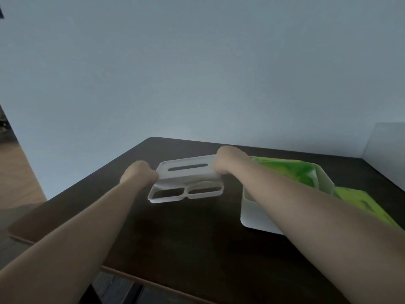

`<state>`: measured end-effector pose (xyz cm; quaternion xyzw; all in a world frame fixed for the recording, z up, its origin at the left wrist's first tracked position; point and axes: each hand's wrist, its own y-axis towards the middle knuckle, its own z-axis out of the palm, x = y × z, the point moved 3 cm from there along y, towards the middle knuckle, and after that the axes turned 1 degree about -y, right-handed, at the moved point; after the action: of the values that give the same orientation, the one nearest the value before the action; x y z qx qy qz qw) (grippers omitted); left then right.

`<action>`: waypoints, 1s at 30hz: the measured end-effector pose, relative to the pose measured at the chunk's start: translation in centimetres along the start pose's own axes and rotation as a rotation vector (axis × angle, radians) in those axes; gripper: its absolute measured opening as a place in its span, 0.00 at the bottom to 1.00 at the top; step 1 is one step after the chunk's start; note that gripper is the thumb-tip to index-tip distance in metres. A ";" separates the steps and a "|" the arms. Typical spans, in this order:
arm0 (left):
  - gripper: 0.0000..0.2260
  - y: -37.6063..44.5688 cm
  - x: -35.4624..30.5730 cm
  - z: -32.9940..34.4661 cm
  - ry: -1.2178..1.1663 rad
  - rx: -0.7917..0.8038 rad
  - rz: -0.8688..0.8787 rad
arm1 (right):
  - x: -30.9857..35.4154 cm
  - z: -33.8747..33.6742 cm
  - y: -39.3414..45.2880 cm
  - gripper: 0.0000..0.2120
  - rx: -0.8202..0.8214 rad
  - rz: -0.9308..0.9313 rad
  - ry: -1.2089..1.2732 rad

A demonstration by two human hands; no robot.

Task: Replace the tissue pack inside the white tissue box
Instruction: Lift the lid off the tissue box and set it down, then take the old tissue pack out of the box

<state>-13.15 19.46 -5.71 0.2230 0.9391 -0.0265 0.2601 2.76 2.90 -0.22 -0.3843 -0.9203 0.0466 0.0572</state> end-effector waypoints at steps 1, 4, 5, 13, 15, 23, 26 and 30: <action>0.07 0.2 0.2 0.3 0.004 0.005 -0.004 | 0.2 0.4 0.4 0.03 0.035 0.003 -0.034; 0.06 0.6 0.8 1.0 0.010 0.014 -0.016 | 0.7 1.7 1.4 0.07 0.077 0.009 -0.072; 0.05 0.7 1.0 1.2 0.013 0.016 -0.017 | 0.8 2.1 1.7 0.08 0.082 0.009 -0.081; 0.05 0.8 1.8 2.3 0.018 0.016 -0.018 | 1.1 4.1 2.4 0.12 0.141 -0.031 -0.131; 0.04 0.7 1.8 2.2 0.029 0.015 -0.019 | 1.2 4.4 2.3 0.11 0.156 -0.037 -0.139; 0.07 -0.2 -1.5 0.5 0.061 -0.081 0.059 | 0.2 1.2 1.0 0.11 -0.092 -0.055 0.083; 0.06 -1.1 -4.3 0.4 -0.003 -0.055 0.129 | -2.0 -0.8 0.3 0.10 -0.284 -0.083 0.225; 0.06 -3.3 -8.9 1.3 -0.183 0.033 0.194 | -7.7 -2.8 -1.6 0.10 -0.446 -0.034 0.349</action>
<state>-7.13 12.66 -2.64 0.3135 0.8849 -0.0370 0.3424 7.36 -3.60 2.25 -0.3740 -0.8904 -0.2247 0.1297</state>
